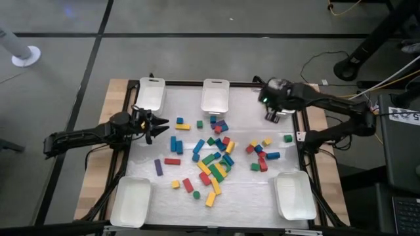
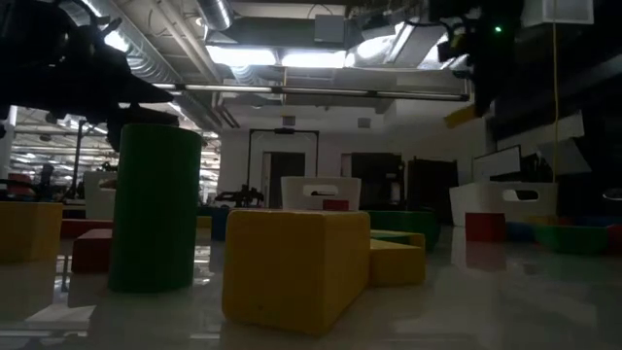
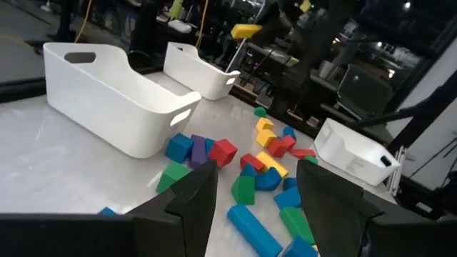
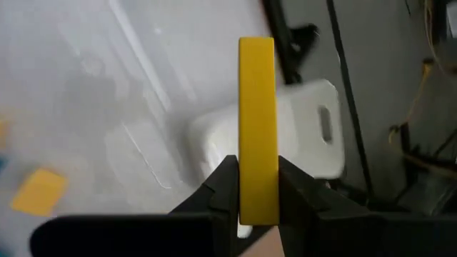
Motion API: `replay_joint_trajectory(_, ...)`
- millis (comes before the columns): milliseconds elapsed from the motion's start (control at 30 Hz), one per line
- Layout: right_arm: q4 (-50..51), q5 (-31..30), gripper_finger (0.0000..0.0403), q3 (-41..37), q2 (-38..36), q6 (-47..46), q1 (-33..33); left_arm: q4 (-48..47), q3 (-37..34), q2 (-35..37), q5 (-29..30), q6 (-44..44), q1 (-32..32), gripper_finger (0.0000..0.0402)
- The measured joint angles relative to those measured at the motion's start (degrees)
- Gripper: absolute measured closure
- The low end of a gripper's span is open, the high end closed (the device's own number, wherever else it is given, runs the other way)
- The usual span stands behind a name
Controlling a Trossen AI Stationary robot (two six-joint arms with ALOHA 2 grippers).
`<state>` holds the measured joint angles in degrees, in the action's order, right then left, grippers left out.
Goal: Sort blocks
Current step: Put the yellow block into the top right white bin, then put the blue block into the top center white bin
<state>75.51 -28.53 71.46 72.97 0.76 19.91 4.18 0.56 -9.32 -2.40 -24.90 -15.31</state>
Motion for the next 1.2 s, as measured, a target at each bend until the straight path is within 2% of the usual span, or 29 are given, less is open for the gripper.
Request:
replay_joint_trajectory(133,-3.12,1.08,0.0338,-4.86,-5.36,4.7,8.2,4.38,0.0,-0.55,0.06,-2.02,0.14,0.0219)
replay_joint_trajectory(267,-9.46,7.64,0.0337,-10.97,-9.24,9.81,15.86,12.48,0.02,-1.7,0.04,0.75,1.36,0.0219)
replay_joint_trajectory(367,-13.58,10.09,0.0337,-15.53,-10.09,13.28,20.19,17.73,0.02,-3.16,0.07,2.79,2.72,0.0219)
replay_joint_trajectory(567,-22.09,10.14,0.0336,-24.28,-9.6,18.34,26.35,24.69,0.37,-8.29,0.05,3.18,6.67,0.0219)
replay_joint_trajectory(767,-25.51,8.41,0.032,-27.8,-8.19,19.26,28.99,24.81,3.1,-15.44,2.33,4.03,9.5,0.0219)
replay_joint_trajectory(1000,-26.41,6.53,0.0255,-27.8,-7.43,19.29,28.91,23.6,9.25,-26.53,2.67,9.23,13.06,0.0219)
replay_joint_trajectory(1100,-26.43,6.51,0.0228,-27.8,-7.43,19.23,28.91,17.28,13.7,-31.41,2.67,10.02,14.42,0.0219)
replay_joint_trajectory(1200,-26.43,6.41,0.0209,-27.8,-7.43,19.2,28.91,7.18,19.2,-36.17,3.02,6.05,15.5,0.0219)
